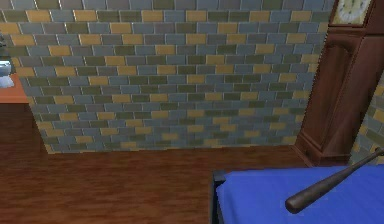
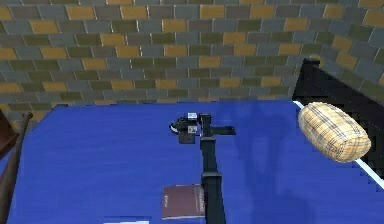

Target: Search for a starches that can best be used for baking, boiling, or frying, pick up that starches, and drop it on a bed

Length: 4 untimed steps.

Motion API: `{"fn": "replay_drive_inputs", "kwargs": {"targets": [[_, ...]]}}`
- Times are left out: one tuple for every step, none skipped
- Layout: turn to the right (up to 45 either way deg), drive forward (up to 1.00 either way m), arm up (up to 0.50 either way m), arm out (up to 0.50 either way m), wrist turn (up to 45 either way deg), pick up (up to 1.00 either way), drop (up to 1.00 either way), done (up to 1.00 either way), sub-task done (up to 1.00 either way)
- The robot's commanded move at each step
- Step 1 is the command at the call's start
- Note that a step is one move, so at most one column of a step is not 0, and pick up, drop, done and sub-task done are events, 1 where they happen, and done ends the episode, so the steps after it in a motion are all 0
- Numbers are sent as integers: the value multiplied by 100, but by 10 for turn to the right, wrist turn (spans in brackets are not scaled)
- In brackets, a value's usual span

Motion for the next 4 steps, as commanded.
{"fn": "replay_drive_inputs", "kwargs": {"targets": [[0, 0, -32, 0, 0, 0, 0, 0, 0], [0, 0, 0, 0, 0, 0, 100, 0, 0], [0, 0, 10, 0, 0, 0, 0, 0, 0], [0, 0, 0, -8, 0, 0, 0, 0, 0]]}}
